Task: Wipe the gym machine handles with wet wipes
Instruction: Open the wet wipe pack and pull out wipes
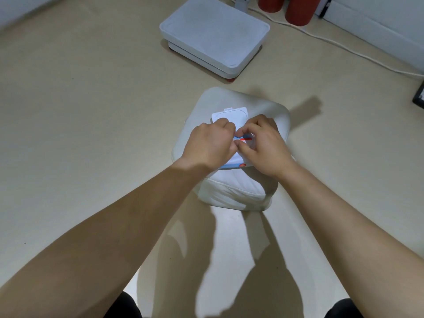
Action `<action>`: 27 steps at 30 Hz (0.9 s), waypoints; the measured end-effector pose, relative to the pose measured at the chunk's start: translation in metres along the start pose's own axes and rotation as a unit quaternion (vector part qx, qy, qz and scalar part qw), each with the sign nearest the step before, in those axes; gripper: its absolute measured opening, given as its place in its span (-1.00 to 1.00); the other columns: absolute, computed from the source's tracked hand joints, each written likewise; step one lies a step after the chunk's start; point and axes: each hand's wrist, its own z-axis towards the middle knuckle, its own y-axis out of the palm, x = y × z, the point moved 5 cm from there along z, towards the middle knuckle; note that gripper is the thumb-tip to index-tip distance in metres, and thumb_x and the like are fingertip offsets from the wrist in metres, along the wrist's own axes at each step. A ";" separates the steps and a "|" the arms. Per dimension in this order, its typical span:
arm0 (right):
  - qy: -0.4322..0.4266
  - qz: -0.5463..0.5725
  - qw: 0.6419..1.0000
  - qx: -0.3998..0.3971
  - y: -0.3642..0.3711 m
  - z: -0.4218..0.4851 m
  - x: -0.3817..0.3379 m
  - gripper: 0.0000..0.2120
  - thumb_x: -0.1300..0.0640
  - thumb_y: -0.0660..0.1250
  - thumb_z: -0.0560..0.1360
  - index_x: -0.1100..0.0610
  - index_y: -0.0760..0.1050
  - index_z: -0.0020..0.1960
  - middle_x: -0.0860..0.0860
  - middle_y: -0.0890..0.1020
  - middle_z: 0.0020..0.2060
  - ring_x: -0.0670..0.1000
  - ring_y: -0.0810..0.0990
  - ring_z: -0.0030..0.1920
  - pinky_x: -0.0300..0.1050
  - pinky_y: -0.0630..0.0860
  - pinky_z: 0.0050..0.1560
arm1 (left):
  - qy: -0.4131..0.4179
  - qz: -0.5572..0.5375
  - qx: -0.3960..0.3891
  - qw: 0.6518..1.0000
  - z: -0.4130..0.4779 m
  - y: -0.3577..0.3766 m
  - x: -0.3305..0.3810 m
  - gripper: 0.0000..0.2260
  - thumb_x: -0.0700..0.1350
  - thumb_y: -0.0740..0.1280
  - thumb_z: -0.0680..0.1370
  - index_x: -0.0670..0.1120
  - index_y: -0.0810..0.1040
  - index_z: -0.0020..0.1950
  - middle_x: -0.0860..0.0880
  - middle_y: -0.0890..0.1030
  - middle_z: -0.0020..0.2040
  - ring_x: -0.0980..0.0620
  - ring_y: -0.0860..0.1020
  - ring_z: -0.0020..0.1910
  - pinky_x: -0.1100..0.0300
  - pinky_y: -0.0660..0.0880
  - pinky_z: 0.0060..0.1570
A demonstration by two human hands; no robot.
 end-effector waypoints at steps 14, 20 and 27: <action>-0.001 0.007 0.999 0.031 -0.003 0.000 -0.007 -0.81 -0.06 0.45 0.49 0.00 0.71 0.03 -0.05 0.60 -0.01 0.09 0.48 0.10 -0.05 0.47 0.09 | -0.035 -0.084 0.053 0.994 -0.007 -0.006 -0.016 -0.87 -0.18 0.24 0.54 -0.21 0.53 -0.01 -0.16 0.58 -0.05 -0.28 0.57 -0.19 -0.07 0.47 -0.18; 0.016 0.020 0.999 0.040 0.001 -0.003 -0.004 -0.83 0.00 0.48 0.47 0.02 0.72 0.02 -0.04 0.60 -0.01 0.09 0.48 0.12 -0.11 0.42 0.10 | -0.003 -0.081 0.042 0.996 -0.009 -0.013 -0.012 -0.85 -0.12 0.30 0.51 -0.10 0.61 0.00 -0.04 0.62 -0.01 -0.16 0.61 -0.12 0.07 0.43 -0.15; 0.012 0.023 0.999 0.043 0.000 -0.005 -0.003 -0.83 0.02 0.48 0.47 0.03 0.72 0.03 -0.04 0.60 -0.01 0.08 0.47 0.11 -0.10 0.44 0.09 | 0.027 0.003 -0.002 1.000 -0.001 -0.017 -0.001 -0.83 -0.13 0.25 0.57 -0.13 0.62 0.04 -0.10 0.63 0.01 -0.20 0.59 -0.05 0.09 0.27 -0.15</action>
